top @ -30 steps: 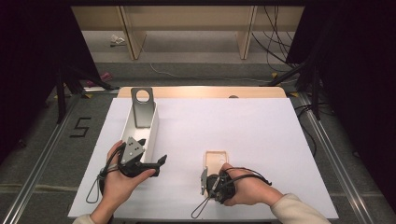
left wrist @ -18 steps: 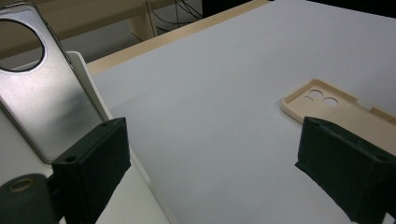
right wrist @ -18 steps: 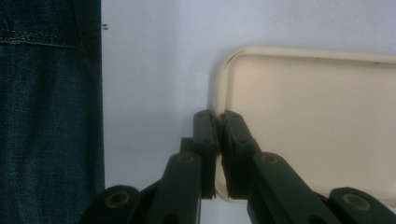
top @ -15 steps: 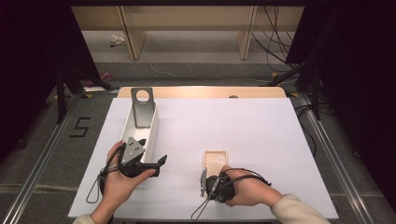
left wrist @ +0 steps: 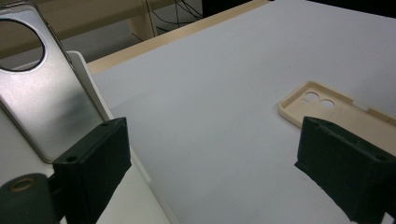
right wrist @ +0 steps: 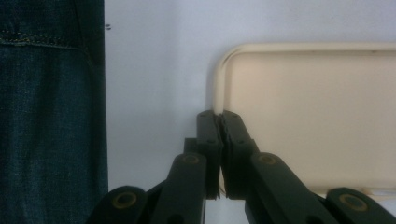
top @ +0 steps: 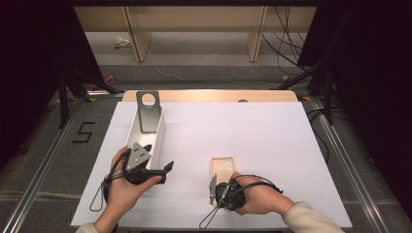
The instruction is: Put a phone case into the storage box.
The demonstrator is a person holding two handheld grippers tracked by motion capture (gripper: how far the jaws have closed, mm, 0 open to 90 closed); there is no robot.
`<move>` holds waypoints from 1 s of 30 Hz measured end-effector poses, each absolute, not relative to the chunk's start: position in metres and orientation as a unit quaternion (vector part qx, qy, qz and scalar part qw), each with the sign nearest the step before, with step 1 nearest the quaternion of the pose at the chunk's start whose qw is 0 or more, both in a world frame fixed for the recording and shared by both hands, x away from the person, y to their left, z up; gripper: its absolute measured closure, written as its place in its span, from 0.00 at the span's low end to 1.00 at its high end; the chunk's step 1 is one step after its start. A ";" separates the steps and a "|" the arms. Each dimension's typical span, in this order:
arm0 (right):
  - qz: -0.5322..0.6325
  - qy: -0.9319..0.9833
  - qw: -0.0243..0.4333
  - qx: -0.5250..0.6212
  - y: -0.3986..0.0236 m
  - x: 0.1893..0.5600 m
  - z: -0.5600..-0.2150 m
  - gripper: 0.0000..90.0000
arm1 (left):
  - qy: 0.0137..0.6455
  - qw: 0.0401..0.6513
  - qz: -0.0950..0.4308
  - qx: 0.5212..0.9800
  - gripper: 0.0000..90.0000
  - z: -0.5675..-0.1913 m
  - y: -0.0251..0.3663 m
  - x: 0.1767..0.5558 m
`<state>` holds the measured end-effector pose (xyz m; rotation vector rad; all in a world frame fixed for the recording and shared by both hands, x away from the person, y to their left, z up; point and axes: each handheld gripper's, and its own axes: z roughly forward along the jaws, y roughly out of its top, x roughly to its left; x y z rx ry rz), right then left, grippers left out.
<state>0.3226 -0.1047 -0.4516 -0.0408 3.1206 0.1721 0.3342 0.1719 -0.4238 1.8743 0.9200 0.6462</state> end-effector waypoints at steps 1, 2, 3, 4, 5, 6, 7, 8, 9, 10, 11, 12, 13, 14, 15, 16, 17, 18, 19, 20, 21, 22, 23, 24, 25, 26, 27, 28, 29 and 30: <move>0.057 0.998 0.011 -0.015 -0.105 0.323 -0.451 0.98 | 0.374 0.460 0.262 0.761 0.10 -0.424 0.172 0.334; 0.062 0.998 0.012 -0.011 -0.106 0.323 -0.451 0.98 | 0.375 0.460 0.262 0.761 0.10 -0.424 0.172 0.334; 0.063 0.998 0.012 -0.010 -0.106 0.324 -0.450 0.98 | 0.375 0.460 0.262 0.761 0.10 -0.424 0.172 0.334; 0.069 0.998 0.012 -0.010 -0.107 0.325 -0.449 0.98 | 0.375 0.460 0.262 0.761 0.10 -0.424 0.172 0.334; 0.069 0.998 0.011 -0.007 -0.108 0.325 -0.447 0.98 | 0.375 0.461 0.262 0.761 0.10 -0.424 0.172 0.334; 0.081 0.997 0.014 -0.005 -0.109 0.326 -0.446 0.98 | 0.375 0.460 0.262 0.761 0.10 -0.424 0.172 0.334; 0.083 0.996 0.014 -0.003 -0.110 0.326 -0.444 0.98 | 0.375 0.460 0.262 0.761 0.10 -0.424 0.172 0.334; 0.087 0.996 0.017 -0.001 -0.111 0.327 -0.442 0.98 | 0.375 0.461 0.262 0.761 0.10 -0.424 0.172 0.334; 0.091 0.996 0.019 0.001 -0.111 0.327 -0.440 0.98 | 0.375 0.460 0.262 0.761 0.10 -0.424 0.172 0.334; 0.094 0.995 0.020 0.001 -0.112 0.328 -0.439 0.98 | 0.375 0.461 0.262 0.761 0.10 -0.424 0.172 0.334; 0.098 0.995 0.024 0.004 -0.113 0.328 -0.437 0.98 | 0.374 0.461 0.262 0.761 0.10 -0.424 0.172 0.334; 0.102 0.994 0.026 0.003 -0.114 0.329 -0.436 0.98 | 0.374 0.461 0.262 0.761 0.10 -0.423 0.172 0.334; 0.106 0.994 0.029 0.006 -0.114 0.329 -0.435 0.98 | 0.374 0.461 0.262 0.761 0.10 -0.423 0.172 0.334; 0.112 0.993 0.030 0.007 -0.115 0.329 -0.433 0.98 | 0.374 0.461 0.262 0.761 0.11 -0.423 0.172 0.334; 0.118 0.992 0.033 0.006 -0.115 0.330 -0.432 0.98 | 0.374 0.461 0.262 0.761 0.11 -0.423 0.172 0.334; 0.121 0.992 0.036 0.007 -0.116 0.330 -0.431 0.98 | 0.374 0.461 0.262 0.761 0.11 -0.423 0.172 0.334; 0.126 0.991 0.040 0.008 -0.116 0.330 -0.430 0.98 | 0.374 0.461 0.262 0.761 0.11 -0.423 0.172 0.334; 0.131 0.990 0.041 0.009 -0.117 0.330 -0.429 0.98 | 0.374 0.461 0.262 0.761 0.11 -0.423 0.172 0.334; 0.135 0.990 0.044 0.010 -0.117 0.330 -0.428 0.98 | 0.374 0.461 0.261 0.761 0.11 -0.423 0.172 0.334; 0.141 0.989 0.048 0.007 -0.117 0.331 -0.427 0.98 | 0.374 0.461 0.262 0.761 0.11 -0.423 0.172 0.334; 0.148 0.988 0.050 0.008 -0.117 0.331 -0.427 0.98 | 0.374 0.461 0.262 0.761 0.11 -0.423 0.172 0.334; 0.152 0.987 0.053 0.007 -0.118 0.331 -0.426 0.98 | 0.373 0.461 0.261 0.762 0.11 -0.423 0.172 0.334; 0.156 0.986 0.057 0.008 -0.118 0.331 -0.425 0.98 | 0.374 0.461 0.261 0.761 0.11 -0.423 0.171 0.334; 0.162 0.985 0.059 0.009 -0.118 0.331 -0.424 0.98 | 0.373 0.460 0.262 0.762 0.11 -0.424 0.171 0.335; 0.165 0.984 0.060 0.013 -0.118 0.331 -0.424 0.98 | 0.373 0.459 0.262 0.762 0.11 -0.424 0.171 0.335; 0.170 0.983 0.062 0.015 -0.119 0.331 -0.423 0.98 | 0.373 0.459 0.261 0.763 0.11 -0.424 0.171 0.335; 0.177 0.982 0.066 0.015 -0.119 0.331 -0.422 0.98 | 0.373 0.458 0.261 0.763 0.11 -0.424 0.171 0.335; 0.181 0.981 0.066 0.015 -0.119 0.331 -0.422 0.98 | 0.373 0.458 0.261 0.763 0.11 -0.424 0.170 0.335; 0.183 0.981 0.069 0.015 -0.119 0.331 -0.421 0.98 | 0.373 0.458 0.261 0.763 0.11 -0.424 0.170 0.335; 0.187 0.980 0.069 0.015 -0.119 0.331 -0.420 0.98 | 0.372 0.458 0.261 0.764 0.11 -0.424 0.170 0.335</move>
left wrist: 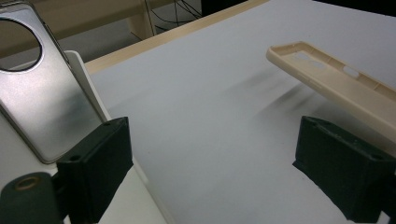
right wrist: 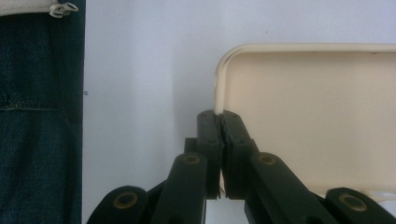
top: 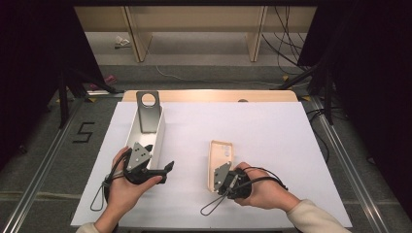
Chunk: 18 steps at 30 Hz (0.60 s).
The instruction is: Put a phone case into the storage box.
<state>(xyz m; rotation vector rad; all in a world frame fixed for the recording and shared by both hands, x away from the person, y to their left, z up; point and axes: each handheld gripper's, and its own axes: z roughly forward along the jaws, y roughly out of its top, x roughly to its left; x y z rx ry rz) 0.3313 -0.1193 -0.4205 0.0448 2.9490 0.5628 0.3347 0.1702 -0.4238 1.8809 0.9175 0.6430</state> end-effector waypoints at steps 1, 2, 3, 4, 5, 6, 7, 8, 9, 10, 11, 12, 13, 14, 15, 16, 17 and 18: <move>0.193 0.979 0.071 0.016 -0.120 0.331 -0.420 0.98 | 0.372 0.458 0.262 0.764 0.12 -0.424 0.170 0.335; 0.196 0.978 0.073 0.015 -0.120 0.332 -0.420 0.98 | 0.372 0.457 0.262 0.764 0.12 -0.424 0.170 0.335; 0.199 0.977 0.075 0.016 -0.120 0.332 -0.419 0.98 | 0.373 0.456 0.262 0.764 0.12 -0.424 0.170 0.335; 0.204 0.976 0.076 0.020 -0.120 0.331 -0.419 0.98 | 0.373 0.456 0.262 0.764 0.12 -0.424 0.170 0.335; 0.209 0.975 0.076 0.018 -0.120 0.332 -0.419 0.98 | 0.374 0.456 0.262 0.764 0.12 -0.424 0.170 0.335; 0.212 0.974 0.078 0.016 -0.120 0.332 -0.419 0.98 | 0.374 0.456 0.262 0.764 0.12 -0.424 0.170 0.335; 0.215 0.973 0.081 0.020 -0.120 0.332 -0.418 0.98 | 0.374 0.456 0.263 0.764 0.12 -0.424 0.169 0.335; 0.216 0.973 0.081 0.019 -0.120 0.332 -0.418 0.98 | 0.375 0.457 0.262 0.763 0.12 -0.424 0.169 0.335; 0.222 0.971 0.084 0.016 -0.120 0.332 -0.418 0.98 | 0.374 0.457 0.262 0.763 0.12 -0.423 0.169 0.335; 0.226 0.970 0.084 0.017 -0.120 0.333 -0.418 0.98 | 0.374 0.457 0.263 0.763 0.12 -0.423 0.169 0.335; 0.225 0.971 0.084 0.019 -0.120 0.332 -0.417 0.98 | 0.376 0.457 0.263 0.762 0.12 -0.423 0.168 0.335; 0.226 0.970 0.084 0.019 -0.120 0.332 -0.417 0.98 | 0.376 0.456 0.263 0.762 0.13 -0.424 0.167 0.336; 0.226 0.970 0.085 0.019 -0.120 0.333 -0.418 0.98 | 0.377 0.456 0.262 0.762 0.13 -0.424 0.166 0.336; 0.226 0.970 0.087 0.021 -0.120 0.332 -0.418 0.98 | 0.375 0.456 0.262 0.764 0.13 -0.424 0.164 0.336; 0.226 0.970 0.091 0.022 -0.120 0.332 -0.419 0.98 | 0.374 0.456 0.261 0.764 0.13 -0.424 0.163 0.336; 0.226 0.969 0.091 0.021 -0.120 0.332 -0.419 0.98 | 0.372 0.456 0.261 0.765 0.13 -0.423 0.161 0.337; 0.229 0.969 0.093 0.023 -0.119 0.332 -0.419 0.98 | 0.371 0.457 0.260 0.765 0.13 -0.422 0.160 0.337; 0.230 0.968 0.094 0.023 -0.119 0.332 -0.419 0.98 | 0.370 0.458 0.261 0.765 0.14 -0.421 0.158 0.338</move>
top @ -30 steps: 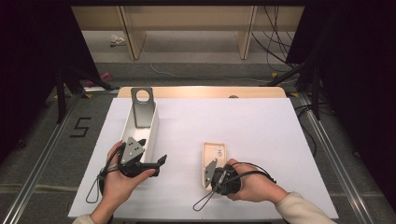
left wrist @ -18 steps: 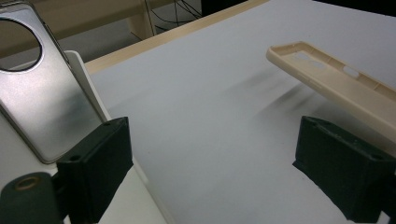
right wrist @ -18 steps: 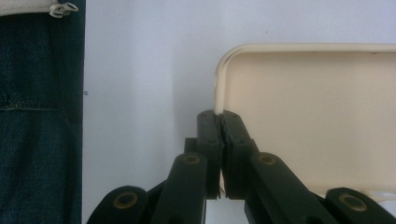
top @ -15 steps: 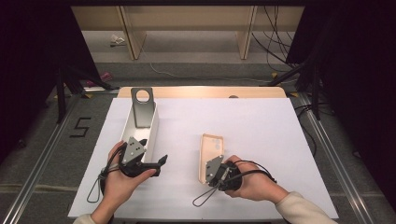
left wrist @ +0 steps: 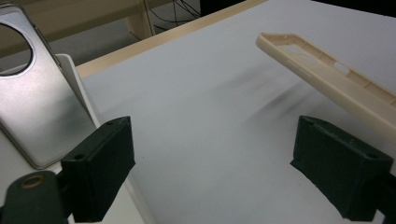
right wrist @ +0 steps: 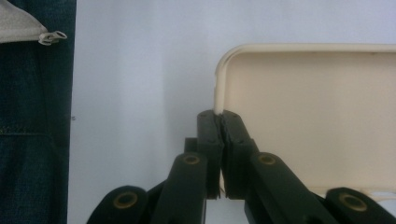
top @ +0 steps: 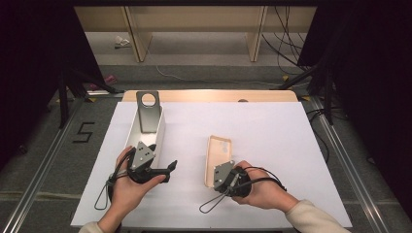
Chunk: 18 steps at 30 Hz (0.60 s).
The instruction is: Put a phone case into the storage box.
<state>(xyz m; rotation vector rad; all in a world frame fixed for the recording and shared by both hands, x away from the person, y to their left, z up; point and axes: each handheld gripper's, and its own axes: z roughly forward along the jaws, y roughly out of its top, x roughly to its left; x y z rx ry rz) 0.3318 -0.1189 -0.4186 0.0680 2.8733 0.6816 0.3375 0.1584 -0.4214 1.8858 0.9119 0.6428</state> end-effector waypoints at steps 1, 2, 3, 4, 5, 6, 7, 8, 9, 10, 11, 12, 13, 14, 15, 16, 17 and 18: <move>0.232 0.968 0.093 0.020 -0.118 0.332 -0.419 0.98 | 0.371 0.458 0.259 0.765 0.14 -0.421 0.157 0.338; 0.234 0.967 0.097 0.021 -0.118 0.331 -0.418 0.98 | 0.370 0.460 0.257 0.765 0.14 -0.420 0.156 0.338; 0.236 0.967 0.097 0.022 -0.118 0.331 -0.418 0.98 | 0.370 0.461 0.255 0.765 0.14 -0.419 0.155 0.339; 0.237 0.966 0.097 0.023 -0.117 0.331 -0.418 0.98 | 0.371 0.463 0.252 0.764 0.15 -0.418 0.153 0.339; 0.240 0.965 0.101 0.023 -0.117 0.330 -0.417 0.98 | 0.372 0.466 0.247 0.764 0.15 -0.417 0.152 0.340; 0.241 0.965 0.102 0.024 -0.117 0.331 -0.417 0.98 | 0.374 0.471 0.240 0.762 0.15 -0.416 0.151 0.341; 0.240 0.965 0.101 0.025 -0.117 0.330 -0.417 0.98 | 0.375 0.475 0.235 0.761 0.16 -0.415 0.150 0.342; 0.242 0.964 0.102 0.027 -0.117 0.330 -0.417 0.98 | 0.375 0.477 0.234 0.760 0.16 -0.413 0.148 0.342; 0.243 0.965 0.100 0.027 -0.116 0.330 -0.416 0.98 | 0.374 0.480 0.233 0.759 0.16 -0.411 0.147 0.343; 0.245 0.964 0.102 0.027 -0.116 0.330 -0.416 0.98 | 0.371 0.481 0.235 0.759 0.16 -0.409 0.145 0.344; 0.247 0.963 0.103 0.027 -0.116 0.330 -0.416 0.98 | 0.370 0.481 0.235 0.759 0.16 -0.407 0.144 0.344; 0.247 0.963 0.103 0.027 -0.115 0.330 -0.416 0.98 | 0.368 0.482 0.233 0.760 0.17 -0.406 0.142 0.345; 0.249 0.962 0.106 0.028 -0.115 0.330 -0.416 0.98 | 0.368 0.482 0.233 0.761 0.17 -0.404 0.141 0.346; 0.250 0.962 0.105 0.028 -0.114 0.330 -0.416 0.98 | 0.367 0.481 0.232 0.762 0.17 -0.403 0.139 0.348; 0.252 0.961 0.107 0.028 -0.114 0.330 -0.415 0.98 | 0.367 0.482 0.228 0.762 0.17 -0.402 0.137 0.349; 0.254 0.960 0.111 0.030 -0.114 0.330 -0.415 0.98 | 0.365 0.482 0.225 0.764 0.18 -0.400 0.135 0.351; 0.254 0.960 0.109 0.029 -0.114 0.330 -0.415 0.98 | 0.364 0.481 0.223 0.766 0.18 -0.399 0.133 0.353; 0.257 0.959 0.113 0.031 -0.113 0.331 -0.414 0.98 | 0.362 0.480 0.222 0.768 0.18 -0.397 0.130 0.354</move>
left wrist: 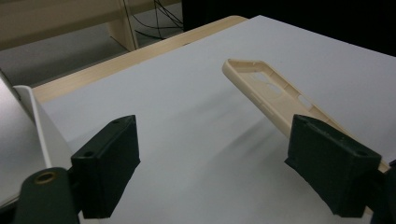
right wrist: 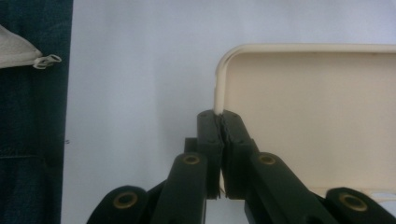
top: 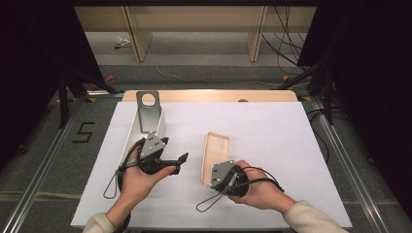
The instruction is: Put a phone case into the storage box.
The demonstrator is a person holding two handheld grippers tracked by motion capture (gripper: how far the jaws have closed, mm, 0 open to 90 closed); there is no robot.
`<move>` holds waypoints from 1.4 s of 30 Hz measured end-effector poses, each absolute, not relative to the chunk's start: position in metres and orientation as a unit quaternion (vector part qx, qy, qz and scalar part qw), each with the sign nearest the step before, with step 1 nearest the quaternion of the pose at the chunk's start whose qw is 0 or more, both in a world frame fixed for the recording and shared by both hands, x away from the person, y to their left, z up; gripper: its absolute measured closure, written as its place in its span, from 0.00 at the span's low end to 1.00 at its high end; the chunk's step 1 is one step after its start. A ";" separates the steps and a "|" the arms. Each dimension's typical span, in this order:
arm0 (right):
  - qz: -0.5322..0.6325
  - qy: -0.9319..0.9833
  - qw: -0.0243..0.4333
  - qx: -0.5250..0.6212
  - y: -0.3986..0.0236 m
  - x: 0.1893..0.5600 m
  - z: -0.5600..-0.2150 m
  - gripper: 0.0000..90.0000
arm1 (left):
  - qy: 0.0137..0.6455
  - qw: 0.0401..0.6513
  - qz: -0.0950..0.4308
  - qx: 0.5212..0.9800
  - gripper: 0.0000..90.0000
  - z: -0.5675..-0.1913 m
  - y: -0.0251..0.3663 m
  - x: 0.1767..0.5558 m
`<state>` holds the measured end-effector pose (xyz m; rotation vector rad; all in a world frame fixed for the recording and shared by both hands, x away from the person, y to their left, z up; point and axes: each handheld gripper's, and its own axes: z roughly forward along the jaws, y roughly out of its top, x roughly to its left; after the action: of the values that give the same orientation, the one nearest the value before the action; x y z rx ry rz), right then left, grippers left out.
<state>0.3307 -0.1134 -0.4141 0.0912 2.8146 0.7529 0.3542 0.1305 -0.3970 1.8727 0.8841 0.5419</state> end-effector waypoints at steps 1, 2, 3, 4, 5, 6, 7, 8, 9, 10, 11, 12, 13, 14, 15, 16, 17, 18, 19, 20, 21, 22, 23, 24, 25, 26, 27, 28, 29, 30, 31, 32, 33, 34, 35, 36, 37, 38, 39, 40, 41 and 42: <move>0.258 0.959 0.113 0.032 -0.113 0.331 -0.414 0.98 | 0.360 0.479 0.220 0.770 0.19 -0.395 0.128 0.356; 0.259 0.959 0.114 0.032 -0.113 0.331 -0.413 0.98 | 0.359 0.478 0.219 0.771 0.19 -0.393 0.126 0.358; 0.261 0.957 0.118 0.034 -0.113 0.331 -0.413 0.98 | 0.358 0.477 0.219 0.772 0.19 -0.391 0.123 0.360; 0.260 0.958 0.115 0.035 -0.113 0.331 -0.412 0.98 | 0.357 0.474 0.218 0.775 0.19 -0.389 0.120 0.362; 0.263 0.957 0.118 0.035 -0.113 0.331 -0.412 0.98 | 0.357 0.473 0.216 0.776 0.19 -0.387 0.117 0.364; 0.265 0.956 0.120 0.034 -0.113 0.331 -0.411 0.98 | 0.360 0.472 0.214 0.776 0.20 -0.385 0.113 0.366; 0.265 0.956 0.118 0.034 -0.112 0.331 -0.411 0.98 | 0.359 0.470 0.210 0.778 0.21 -0.382 0.110 0.369; 0.267 0.956 0.121 0.034 -0.112 0.331 -0.411 0.98 | 0.361 0.469 0.208 0.779 0.22 -0.381 0.107 0.371; 0.269 0.955 0.123 0.035 -0.112 0.331 -0.410 0.98 | 0.361 0.463 0.207 0.783 0.23 -0.379 0.104 0.373; 0.268 0.955 0.121 0.034 -0.112 0.331 -0.410 0.98 | 0.358 0.462 0.205 0.785 0.24 -0.378 0.100 0.376; 0.269 0.954 0.125 0.035 -0.112 0.331 -0.410 0.98 | 0.356 0.461 0.202 0.787 0.24 -0.377 0.097 0.378; 0.270 0.954 0.123 0.034 -0.112 0.331 -0.410 0.98 | 0.356 0.459 0.199 0.789 0.25 -0.377 0.093 0.380; 0.269 0.955 0.123 0.036 -0.112 0.331 -0.409 0.98 | 0.357 0.456 0.198 0.791 0.26 -0.376 0.090 0.382; 0.270 0.954 0.125 0.035 -0.112 0.331 -0.409 0.98 | 0.358 0.454 0.196 0.792 0.27 -0.376 0.087 0.384; 0.269 0.955 0.123 0.036 -0.112 0.331 -0.409 0.98 | 0.357 0.451 0.192 0.795 0.27 -0.376 0.084 0.386; 0.270 0.954 0.125 0.037 -0.112 0.330 -0.409 0.98 | 0.358 0.448 0.187 0.798 0.28 -0.377 0.081 0.388; 0.270 0.954 0.125 0.037 -0.112 0.330 -0.409 0.98 | 0.359 0.443 0.185 0.801 0.28 -0.378 0.078 0.390; 0.270 0.954 0.126 0.034 -0.111 0.330 -0.409 0.98 | 0.361 0.437 0.182 0.804 0.29 -0.379 0.075 0.392; 0.271 0.953 0.128 0.035 -0.111 0.330 -0.409 0.98 | 0.362 0.437 0.176 0.804 0.29 -0.380 0.074 0.395; 0.272 0.953 0.130 0.031 -0.111 0.330 -0.408 0.98 | 0.364 0.440 0.170 0.803 0.31 -0.381 0.072 0.397; 0.272 0.953 0.131 0.031 -0.111 0.329 -0.408 0.98 | 0.365 0.437 0.168 0.804 0.31 -0.382 0.070 0.399; 0.274 0.952 0.130 0.033 -0.111 0.329 -0.407 0.98 | 0.366 0.433 0.169 0.806 0.32 -0.382 0.068 0.400; 0.273 0.953 0.130 0.031 -0.110 0.329 -0.407 0.98 | 0.368 0.433 0.166 0.806 0.32 -0.383 0.067 0.402; 0.274 0.952 0.133 0.029 -0.110 0.329 -0.407 0.98 | 0.370 0.432 0.163 0.806 0.33 -0.383 0.066 0.403; 0.275 0.952 0.134 0.030 -0.110 0.329 -0.407 0.98 | 0.372 0.430 0.161 0.807 0.33 -0.383 0.065 0.405; 0.273 0.953 0.132 0.029 -0.109 0.329 -0.407 0.98 | 0.374 0.429 0.160 0.807 0.34 -0.384 0.064 0.406; 0.274 0.952 0.135 0.028 -0.109 0.329 -0.407 0.98 | 0.376 0.427 0.159 0.807 0.34 -0.384 0.063 0.407; 0.273 0.952 0.133 0.028 -0.109 0.328 -0.407 0.98 | 0.376 0.426 0.158 0.808 0.35 -0.384 0.062 0.408; 0.273 0.952 0.132 0.027 -0.108 0.328 -0.407 0.98 | 0.377 0.426 0.158 0.807 0.36 -0.384 0.062 0.409; 0.274 0.952 0.136 0.026 -0.108 0.328 -0.406 0.98 | 0.377 0.424 0.156 0.808 0.37 -0.384 0.061 0.409; 0.274 0.952 0.137 0.023 -0.108 0.329 -0.406 0.98 | 0.378 0.424 0.154 0.808 0.38 -0.384 0.060 0.410; 0.274 0.951 0.138 0.025 -0.107 0.328 -0.406 0.98 | 0.380 0.425 0.152 0.808 0.39 -0.384 0.060 0.410; 0.274 0.951 0.137 0.028 -0.107 0.328 -0.406 0.98 | 0.381 0.425 0.151 0.807 0.39 -0.384 0.060 0.410; 0.274 0.952 0.136 0.026 -0.107 0.328 -0.406 0.98 | 0.384 0.425 0.151 0.806 0.40 -0.384 0.060 0.411; 0.274 0.951 0.138 0.026 -0.107 0.328 -0.405 0.98 | 0.387 0.425 0.150 0.805 0.41 -0.385 0.060 0.412; 0.275 0.951 0.137 0.025 -0.106 0.328 -0.405 0.98 | 0.390 0.425 0.148 0.804 0.42 -0.385 0.060 0.412; 0.274 0.951 0.140 0.022 -0.106 0.328 -0.406 0.98 | 0.392 0.424 0.146 0.803 0.43 -0.385 0.060 0.413; 0.275 0.951 0.141 0.021 -0.106 0.327 -0.406 0.98 | 0.395 0.423 0.145 0.802 0.44 -0.385 0.061 0.413; 0.273 0.951 0.140 0.020 -0.106 0.327 -0.406 0.98 | 0.396 0.423 0.144 0.802 0.45 -0.384 0.061 0.414; 0.273 0.952 0.139 0.017 -0.105 0.327 -0.406 0.98 | 0.398 0.422 0.143 0.802 0.46 -0.384 0.061 0.414; 0.274 0.951 0.143 0.016 -0.105 0.327 -0.406 0.98 | 0.399 0.420 0.143 0.802 0.47 -0.385 0.061 0.414; 0.273 0.952 0.141 0.020 -0.105 0.326 -0.405 0.98 | 0.400 0.420 0.141 0.803 0.47 -0.385 0.061 0.415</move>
<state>0.3259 -0.1050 -0.4051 0.0576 2.7483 0.7873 0.4148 0.0606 -0.3848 2.0122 1.0023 0.3531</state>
